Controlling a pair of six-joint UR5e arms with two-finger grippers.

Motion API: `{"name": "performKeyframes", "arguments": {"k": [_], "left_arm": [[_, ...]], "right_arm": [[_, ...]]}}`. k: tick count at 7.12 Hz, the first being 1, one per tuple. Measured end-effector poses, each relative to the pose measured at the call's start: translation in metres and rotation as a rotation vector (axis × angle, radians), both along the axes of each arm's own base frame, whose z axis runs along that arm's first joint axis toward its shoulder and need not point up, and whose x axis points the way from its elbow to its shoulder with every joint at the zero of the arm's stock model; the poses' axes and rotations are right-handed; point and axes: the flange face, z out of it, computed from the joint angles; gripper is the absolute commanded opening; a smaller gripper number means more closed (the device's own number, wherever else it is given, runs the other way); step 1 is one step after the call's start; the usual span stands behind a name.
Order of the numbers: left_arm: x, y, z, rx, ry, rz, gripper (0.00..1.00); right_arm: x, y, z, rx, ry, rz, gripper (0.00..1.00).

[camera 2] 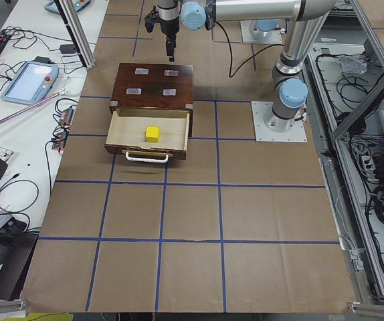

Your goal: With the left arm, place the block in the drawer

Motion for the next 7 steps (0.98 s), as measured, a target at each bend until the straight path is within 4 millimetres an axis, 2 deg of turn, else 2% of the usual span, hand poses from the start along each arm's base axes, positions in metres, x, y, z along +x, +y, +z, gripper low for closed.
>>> {"name": "performKeyframes", "arguments": {"k": [7], "left_arm": [[0.0011, 0.0003, -0.0061, -0.007, 0.000, 0.007, 0.99]], "right_arm": [[0.0000, -0.0001, 0.0004, -0.001, 0.000, 0.000, 1.00]]}}
